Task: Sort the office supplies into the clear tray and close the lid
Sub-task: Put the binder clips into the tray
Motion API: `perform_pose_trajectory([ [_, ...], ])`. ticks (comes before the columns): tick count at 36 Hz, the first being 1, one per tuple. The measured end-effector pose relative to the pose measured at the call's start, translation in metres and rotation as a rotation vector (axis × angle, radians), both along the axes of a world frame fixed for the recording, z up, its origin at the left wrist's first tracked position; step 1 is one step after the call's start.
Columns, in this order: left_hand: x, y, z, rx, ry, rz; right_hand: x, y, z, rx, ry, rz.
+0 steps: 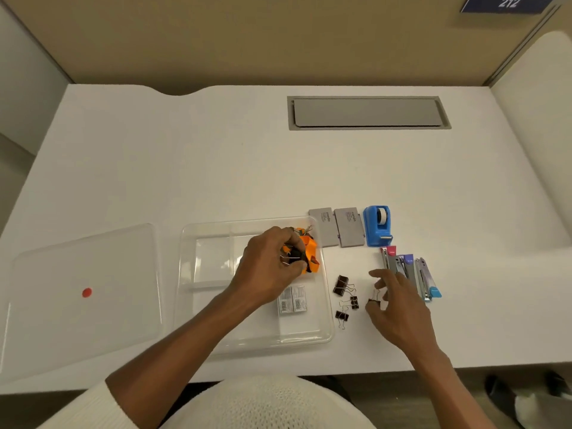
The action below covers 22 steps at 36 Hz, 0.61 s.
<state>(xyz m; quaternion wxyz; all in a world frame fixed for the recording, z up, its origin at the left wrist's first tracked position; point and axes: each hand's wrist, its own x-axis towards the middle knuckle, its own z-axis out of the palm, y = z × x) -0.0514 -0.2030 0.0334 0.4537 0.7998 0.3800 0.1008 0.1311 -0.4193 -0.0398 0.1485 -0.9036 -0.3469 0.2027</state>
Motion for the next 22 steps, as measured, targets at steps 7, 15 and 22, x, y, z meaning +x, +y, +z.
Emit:
perform_pose_trajectory([
  [7, 0.004, -0.003, -0.005, 0.011, -0.003, -0.067, -0.005, 0.001, 0.008, -0.286, -0.097, 0.347],
  [15, 0.003, -0.002, -0.013, 0.022, 0.000, -0.094, -0.005, 0.025, -0.012, -0.269, -0.039, 0.409],
  [22, 0.002, 0.001, -0.017, 0.027, 0.006, -0.083, -0.004, 0.044, -0.022, -0.140, 0.061, 0.456],
])
